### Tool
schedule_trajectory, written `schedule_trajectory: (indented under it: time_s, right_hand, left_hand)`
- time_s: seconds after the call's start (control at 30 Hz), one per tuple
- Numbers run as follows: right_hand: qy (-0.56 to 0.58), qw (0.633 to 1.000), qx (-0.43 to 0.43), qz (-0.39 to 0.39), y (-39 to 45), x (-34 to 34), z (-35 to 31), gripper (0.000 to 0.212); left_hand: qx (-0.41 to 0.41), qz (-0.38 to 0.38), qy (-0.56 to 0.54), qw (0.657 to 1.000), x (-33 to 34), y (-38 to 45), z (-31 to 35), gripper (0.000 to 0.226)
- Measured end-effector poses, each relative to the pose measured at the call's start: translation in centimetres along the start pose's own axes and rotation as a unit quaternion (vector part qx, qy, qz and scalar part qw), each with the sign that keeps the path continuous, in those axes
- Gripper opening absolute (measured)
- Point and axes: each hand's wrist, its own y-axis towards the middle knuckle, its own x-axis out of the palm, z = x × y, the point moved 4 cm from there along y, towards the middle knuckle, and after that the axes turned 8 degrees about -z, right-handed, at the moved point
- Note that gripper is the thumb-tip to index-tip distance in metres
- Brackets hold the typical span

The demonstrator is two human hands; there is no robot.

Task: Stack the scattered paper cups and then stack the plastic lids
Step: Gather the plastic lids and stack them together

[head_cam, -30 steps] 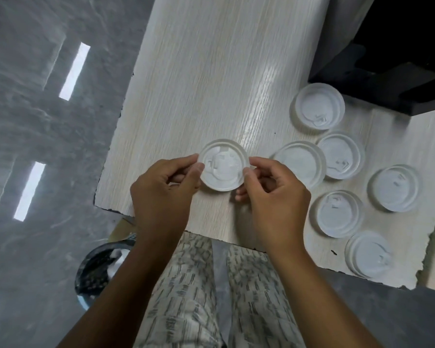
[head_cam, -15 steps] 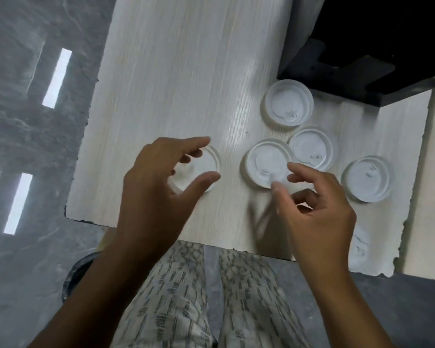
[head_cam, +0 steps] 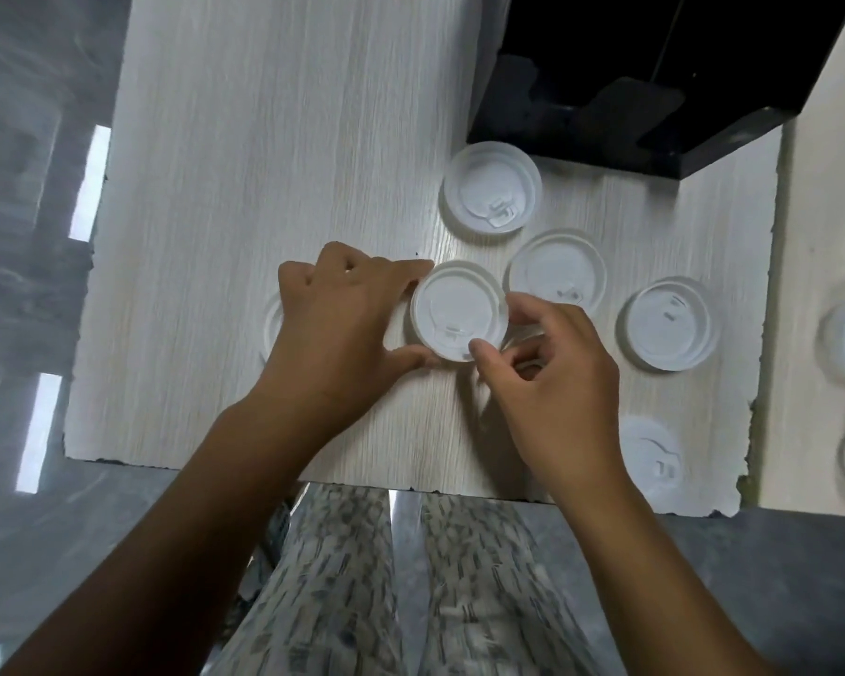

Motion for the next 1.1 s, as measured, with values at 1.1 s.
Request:
schedule_trajectory:
  time_s: [1.1]
  right_hand:
    - [0.077,0.995,-0.053,-0.028,-0.9,7.1,-5.5,0.028]
  left_hand:
    - [-0.061,0.128,-0.134,0.981,0.4,-7.9,-9.0,0.088]
